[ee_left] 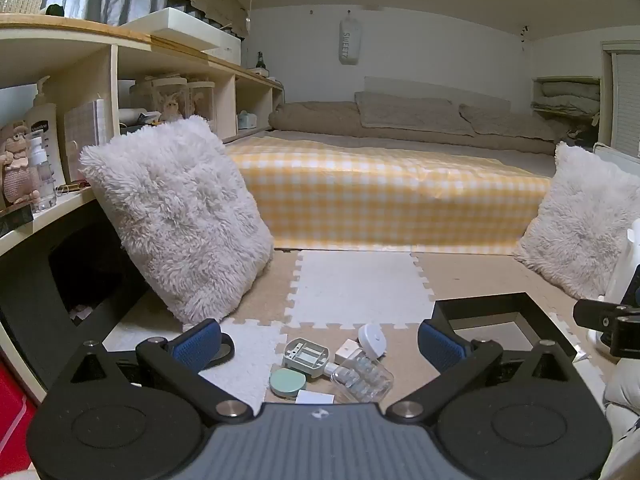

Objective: Organize rigid objects

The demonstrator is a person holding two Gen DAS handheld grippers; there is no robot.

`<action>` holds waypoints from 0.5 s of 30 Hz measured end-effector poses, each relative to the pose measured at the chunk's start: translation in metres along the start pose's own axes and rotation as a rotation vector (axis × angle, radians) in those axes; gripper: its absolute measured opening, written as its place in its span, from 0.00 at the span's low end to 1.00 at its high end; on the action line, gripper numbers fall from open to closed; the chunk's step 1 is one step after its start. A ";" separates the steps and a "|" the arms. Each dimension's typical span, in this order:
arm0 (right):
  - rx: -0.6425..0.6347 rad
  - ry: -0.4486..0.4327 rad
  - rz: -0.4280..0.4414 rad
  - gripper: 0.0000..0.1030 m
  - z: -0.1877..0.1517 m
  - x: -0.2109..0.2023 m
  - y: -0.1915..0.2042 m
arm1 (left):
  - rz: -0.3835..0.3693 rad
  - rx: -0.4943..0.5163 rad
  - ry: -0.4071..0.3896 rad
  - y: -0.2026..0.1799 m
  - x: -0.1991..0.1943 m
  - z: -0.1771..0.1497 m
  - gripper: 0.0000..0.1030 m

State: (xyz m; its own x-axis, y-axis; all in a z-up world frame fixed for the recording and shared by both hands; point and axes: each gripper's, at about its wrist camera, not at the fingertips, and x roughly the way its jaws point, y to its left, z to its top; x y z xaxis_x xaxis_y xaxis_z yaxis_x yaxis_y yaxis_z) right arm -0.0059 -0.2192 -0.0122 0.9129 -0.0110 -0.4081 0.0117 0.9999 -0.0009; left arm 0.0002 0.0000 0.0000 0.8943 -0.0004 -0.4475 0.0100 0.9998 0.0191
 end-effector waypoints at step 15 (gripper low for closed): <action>-0.001 0.001 -0.002 1.00 0.001 -0.001 0.000 | 0.001 0.001 -0.005 0.000 -0.001 0.000 1.00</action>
State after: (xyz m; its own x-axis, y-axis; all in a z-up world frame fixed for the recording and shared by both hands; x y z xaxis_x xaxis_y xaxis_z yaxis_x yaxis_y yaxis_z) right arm -0.0061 -0.2195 -0.0114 0.9124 -0.0133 -0.4092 0.0136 0.9999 -0.0023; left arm -0.0006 0.0004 0.0001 0.8967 0.0009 -0.4427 0.0092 0.9997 0.0208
